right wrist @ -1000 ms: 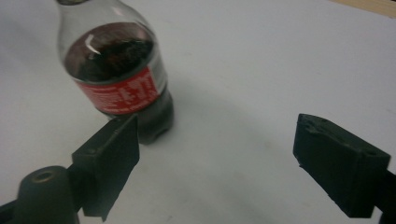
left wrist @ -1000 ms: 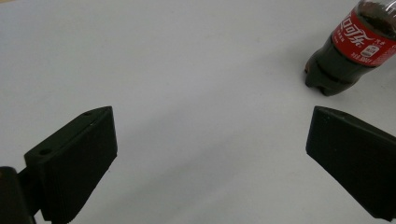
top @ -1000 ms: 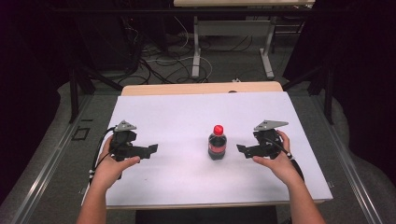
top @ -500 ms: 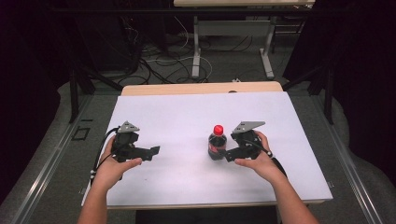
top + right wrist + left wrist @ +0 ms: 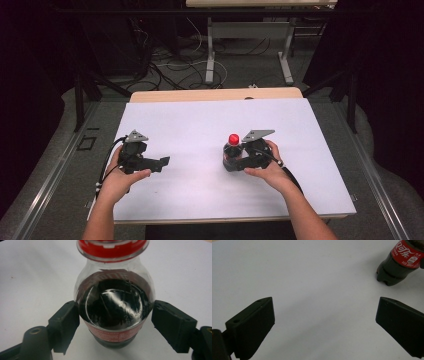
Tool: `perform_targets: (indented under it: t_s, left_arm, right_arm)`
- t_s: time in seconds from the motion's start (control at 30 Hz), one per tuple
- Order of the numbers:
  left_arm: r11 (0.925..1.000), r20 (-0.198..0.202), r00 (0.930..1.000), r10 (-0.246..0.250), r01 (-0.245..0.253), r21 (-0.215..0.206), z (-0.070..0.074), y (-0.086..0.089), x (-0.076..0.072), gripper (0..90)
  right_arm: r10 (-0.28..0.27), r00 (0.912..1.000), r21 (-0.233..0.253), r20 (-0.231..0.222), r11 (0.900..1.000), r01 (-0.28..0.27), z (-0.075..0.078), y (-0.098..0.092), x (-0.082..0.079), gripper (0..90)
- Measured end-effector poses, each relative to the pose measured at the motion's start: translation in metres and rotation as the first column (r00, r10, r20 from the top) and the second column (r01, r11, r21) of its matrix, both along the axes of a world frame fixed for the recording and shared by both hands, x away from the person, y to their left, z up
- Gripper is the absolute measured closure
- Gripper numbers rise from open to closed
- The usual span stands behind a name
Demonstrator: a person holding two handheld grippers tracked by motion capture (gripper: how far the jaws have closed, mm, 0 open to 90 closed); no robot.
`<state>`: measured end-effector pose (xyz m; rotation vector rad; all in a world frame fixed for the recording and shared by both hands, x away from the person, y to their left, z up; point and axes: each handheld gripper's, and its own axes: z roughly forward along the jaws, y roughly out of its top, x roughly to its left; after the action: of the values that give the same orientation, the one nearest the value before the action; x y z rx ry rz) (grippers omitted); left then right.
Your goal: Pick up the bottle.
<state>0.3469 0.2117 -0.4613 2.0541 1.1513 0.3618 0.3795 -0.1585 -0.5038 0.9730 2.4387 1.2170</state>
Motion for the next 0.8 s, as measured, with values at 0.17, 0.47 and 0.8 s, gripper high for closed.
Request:
perform_targets:
  t_s: [0.17, 0.47, 0.8]
  left_arm:
    - [1.0, -0.007, 1.0, 0.004, -0.004, 0.006, -0.0013, 0.0005, 0.0008, 2.2]
    - [0.9995, 0.008, 1.0, -0.004, 0.004, 0.031, -0.0003, 0.0015, 0.0007, 2.4]
    - [0.9996, 0.007, 0.9999, -0.008, 0.008, 0.029, 0.0021, -0.0042, -0.0023, 3.0]
  right_arm:
    - [0.009, 0.9999, 0.001, -0.003, 1.0, -0.009, -0.0023, 0.0023, 0.0013, 27.4]
    - [-0.006, 0.9998, -0.003, 0.02, 1.0, 0.006, -0.0031, 0.0041, -0.002, 28.8]
    - [0.0, 0.999, -0.027, 0.044, 1.0, 0.001, -0.0012, 0.0049, -0.0049, 30.2]
